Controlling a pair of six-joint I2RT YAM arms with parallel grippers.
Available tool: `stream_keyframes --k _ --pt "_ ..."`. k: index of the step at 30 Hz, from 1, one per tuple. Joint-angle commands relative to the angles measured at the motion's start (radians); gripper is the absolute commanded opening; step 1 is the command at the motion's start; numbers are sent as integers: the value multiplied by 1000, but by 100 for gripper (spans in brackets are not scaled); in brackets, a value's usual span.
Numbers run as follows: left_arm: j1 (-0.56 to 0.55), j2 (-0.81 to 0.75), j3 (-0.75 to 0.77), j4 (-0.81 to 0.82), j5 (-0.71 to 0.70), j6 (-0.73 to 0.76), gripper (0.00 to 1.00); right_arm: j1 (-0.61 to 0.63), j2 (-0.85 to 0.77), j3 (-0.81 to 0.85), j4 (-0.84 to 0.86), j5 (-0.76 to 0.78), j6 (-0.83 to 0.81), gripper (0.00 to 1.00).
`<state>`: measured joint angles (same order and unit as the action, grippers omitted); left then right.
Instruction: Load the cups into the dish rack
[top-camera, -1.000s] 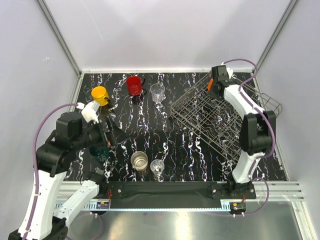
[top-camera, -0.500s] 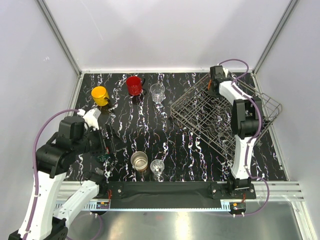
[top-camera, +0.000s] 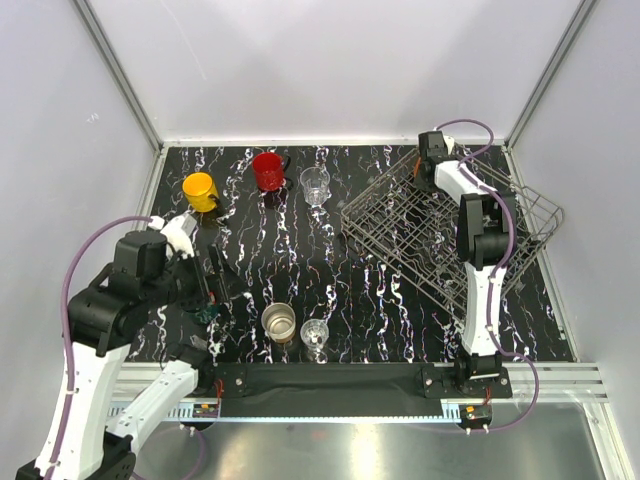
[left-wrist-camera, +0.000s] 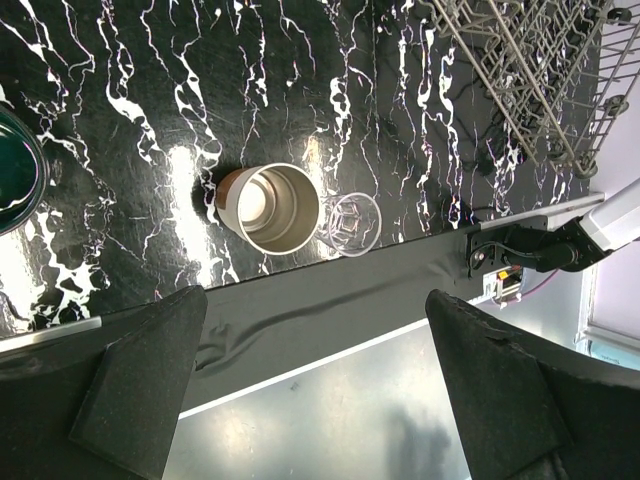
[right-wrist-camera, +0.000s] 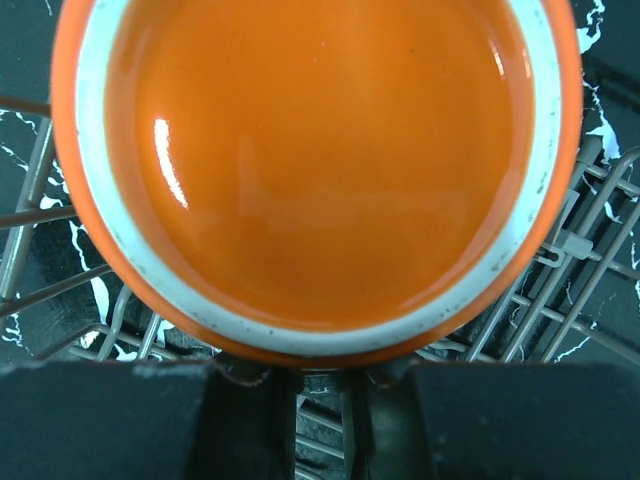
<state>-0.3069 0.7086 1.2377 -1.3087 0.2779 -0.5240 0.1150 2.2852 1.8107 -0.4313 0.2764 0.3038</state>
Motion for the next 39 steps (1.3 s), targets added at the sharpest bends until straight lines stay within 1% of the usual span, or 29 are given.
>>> stream_keyframes --k 1,2,4,5,6,7,8,10,12,14,16,18,21,22,23,24,26,28,29,31,32,33,34,35,39 --pt "-3 8 46 16 -25 -4 99 -3 -6 55 59 27 26 0" --pt "-3 9 46 17 -25 -4 99 -3 -3 59 46 33 24 1" --pt "-3 9 51 16 -25 -5 99 -5 11 79 28 30 31 8" --pt "-3 11 52 16 -25 -5 99 -5 16 85 10 21 32 16" --pt "-3 14 55 14 -22 -4 99 -5 17 90 3 17 35 33" --pt "-3 15 65 11 -22 -2 99 -3 16 94 -6 11 35 39" --pt "-3 20 72 6 -23 2 99 -5 10 98 -12 4 43 49" --pt "-3 29 88 0 -28 9 99 -5 3 110 -36 3 50 58" --pt "-3 37 106 -4 -26 18 99 -3 -10 116 -52 -3 60 65" --pt "-3 41 120 -4 -25 25 99 -3 -19 119 -79 -9 70 67" --pt "-3 54 132 -7 -22 41 99 -3 -44 113 -104 -14 89 72" --pt "-3 66 164 -17 -20 53 99 -3 -82 108 -127 -28 107 73" --pt "-3 101 218 -38 -28 88 99 -2 -137 114 -213 -39 129 76" --pt "-3 112 233 -44 -32 105 99 -3 -151 118 -265 -43 135 80" --pt "-3 123 243 -47 -37 108 99 0 -191 113 -282 -58 135 88" --pt "-3 130 247 -44 -37 110 99 2 -216 104 -299 -62 135 89" --pt "-3 153 267 -32 -36 110 99 14 -297 56 -331 -91 133 96" --pt "-17 173 295 -31 -48 110 99 23 -349 17 -386 -105 142 100" --pt "-27 187 310 -29 -69 113 99 29 -401 -3 -397 -149 165 100" --pt "-73 232 353 -35 -97 120 99 38 -456 -77 -437 -184 213 100" --pt "-104 247 367 -37 -123 124 99 60 -519 -108 -442 -224 263 100" --pt "-115 276 377 -38 -134 125 99 86 -553 -167 -440 -241 274 100" --pt "-123 293 388 -38 -140 124 99 113 -584 -192 -440 -253 281 100" --pt "-129 304 399 -34 -140 122 99 171 -639 -217 -439 -261 281 100" --pt "-136 390 440 -38 -163 107 99 242 -711 -312 -515 -331 327 100"
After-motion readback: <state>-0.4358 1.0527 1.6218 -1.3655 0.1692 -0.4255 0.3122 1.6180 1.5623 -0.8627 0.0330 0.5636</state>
